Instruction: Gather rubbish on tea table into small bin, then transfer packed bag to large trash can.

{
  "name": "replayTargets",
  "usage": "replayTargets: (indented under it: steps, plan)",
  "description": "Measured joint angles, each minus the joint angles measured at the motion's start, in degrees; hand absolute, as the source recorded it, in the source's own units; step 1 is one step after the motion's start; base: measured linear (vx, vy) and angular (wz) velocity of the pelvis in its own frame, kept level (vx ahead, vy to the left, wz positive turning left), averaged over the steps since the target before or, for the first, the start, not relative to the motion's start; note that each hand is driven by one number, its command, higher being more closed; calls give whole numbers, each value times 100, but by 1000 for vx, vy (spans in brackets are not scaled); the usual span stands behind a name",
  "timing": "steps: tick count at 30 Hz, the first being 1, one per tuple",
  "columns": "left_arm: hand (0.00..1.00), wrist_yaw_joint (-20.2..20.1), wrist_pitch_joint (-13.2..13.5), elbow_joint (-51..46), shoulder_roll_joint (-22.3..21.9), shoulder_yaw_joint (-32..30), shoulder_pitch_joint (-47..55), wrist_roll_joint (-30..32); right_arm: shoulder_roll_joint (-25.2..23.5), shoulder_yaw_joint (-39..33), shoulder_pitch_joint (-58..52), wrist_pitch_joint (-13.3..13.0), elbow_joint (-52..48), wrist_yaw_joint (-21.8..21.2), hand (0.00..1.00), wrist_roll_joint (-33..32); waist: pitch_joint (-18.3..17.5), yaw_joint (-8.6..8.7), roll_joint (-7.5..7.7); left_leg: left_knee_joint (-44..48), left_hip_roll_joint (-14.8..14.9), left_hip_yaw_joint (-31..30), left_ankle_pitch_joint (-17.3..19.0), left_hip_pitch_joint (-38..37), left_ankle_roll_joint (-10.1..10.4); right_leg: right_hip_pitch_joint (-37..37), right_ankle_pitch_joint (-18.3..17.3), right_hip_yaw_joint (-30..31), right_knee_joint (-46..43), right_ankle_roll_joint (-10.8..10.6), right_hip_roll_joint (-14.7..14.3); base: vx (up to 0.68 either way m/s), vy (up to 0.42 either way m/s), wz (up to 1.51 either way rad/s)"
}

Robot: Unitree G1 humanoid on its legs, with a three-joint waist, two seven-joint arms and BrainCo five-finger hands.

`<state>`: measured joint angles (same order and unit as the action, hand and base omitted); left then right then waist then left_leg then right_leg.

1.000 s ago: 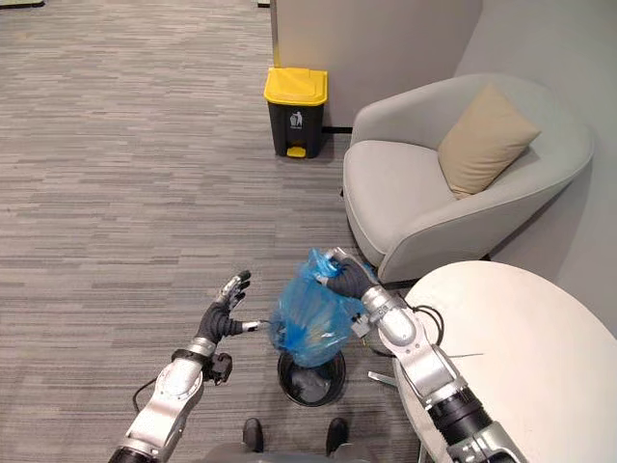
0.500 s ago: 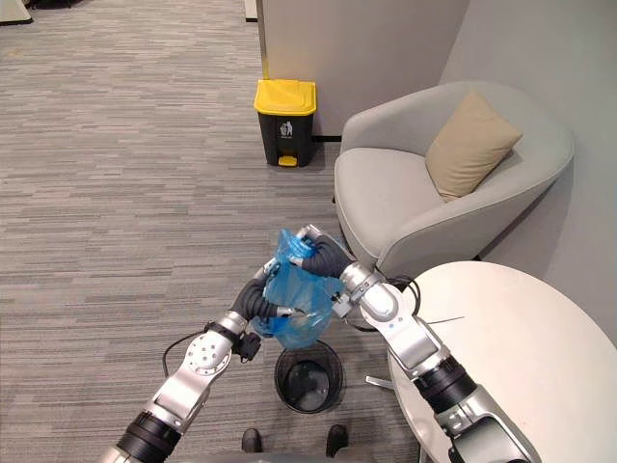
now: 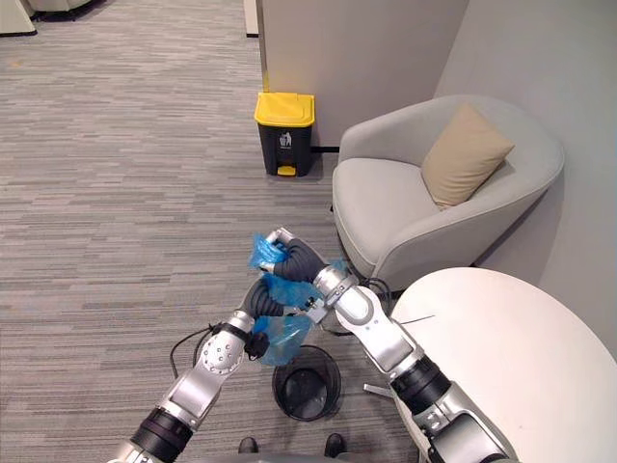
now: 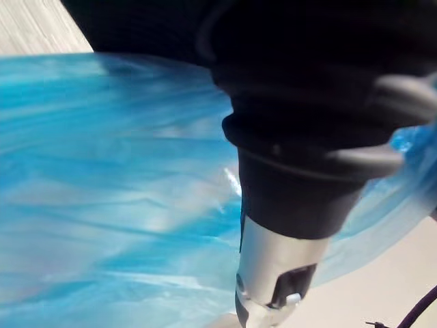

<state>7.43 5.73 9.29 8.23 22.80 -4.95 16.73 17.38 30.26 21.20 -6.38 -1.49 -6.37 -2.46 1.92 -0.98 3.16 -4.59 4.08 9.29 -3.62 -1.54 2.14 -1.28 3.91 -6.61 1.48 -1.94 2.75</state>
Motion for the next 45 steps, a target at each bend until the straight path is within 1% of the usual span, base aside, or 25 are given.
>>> replayTargets:
  steps: [3, 10, 16, 23, 27, 31, 32, 39, 45]
  plan:
    - [0, 60, -57, 159, -159, -91, 41, 24, -124, 7, 0, 21, 0, 0, 100, -46, -8, 5, 12, -75, 1, -74, -27, -33, 3, 1, -1, 12, 0, 0, -20, -5, 0, -2]
    - [0, 48, -97, 239, -304, -121, 174, 27, -276, 19, 0, 57, 0, 0, 100, -162, -9, 4, 14, -76, 26, -125, -33, -31, 13, 5, -1, 33, 0, 0, -54, 0, 0, 0]
    - [0, 57, -155, 381, -357, -125, 175, 25, -473, 238, 13, 79, 0, -2, 100, -403, -10, 3, 16, -83, 100, -139, -55, -32, 47, 10, -1, 33, 0, -1, -78, 0, 0, 0]
    - [0, 274, -174, 452, -363, -154, 155, 24, -601, 616, 281, 196, 0, -6, 100, -693, -19, 5, 29, -83, 129, -148, -75, -35, 78, 12, -1, 33, -2, -1, -85, 0, 0, 0]
    - [0, 418, -280, 527, -365, -259, 141, 23, -623, 833, 415, 254, 0, -5, 100, -894, -25, 4, 39, -83, 142, -149, -78, -32, 84, 13, -1, 32, 0, 0, -98, 0, 0, 0]
    - [0, 513, -312, 663, -370, -258, 31, 21, -713, 910, 444, 299, 0, -2, 100, -944, -27, -3, 42, -82, 148, -150, -80, -31, 88, 13, -1, 31, 0, 0, -103, 0, 0, 0]
    - [100, 538, -321, 730, -368, -263, -48, 21, -746, 912, 444, 301, 0, 1, 100, -977, -28, -3, 43, -82, 150, -149, -81, -31, 90, 13, -1, 31, 0, 0, -105, 0, 0, 0]
    - [100, 658, -410, 942, -364, -284, -343, -45, -776, 1148, 587, 332, 0, 44, 100, -1045, -30, 2, 47, -81, 172, -140, -83, -31, 97, 12, 0, 35, 9, 2, -159, 0, 0, 0]
    - [100, 677, -405, 1062, -360, -322, -437, -330, -776, 1170, 662, 356, 0, 44, 100, -1099, -30, 7, 47, -80, 182, -117, -83, -17, 103, 12, 34, 51, 62, 51, -167, 0, 0, -1]
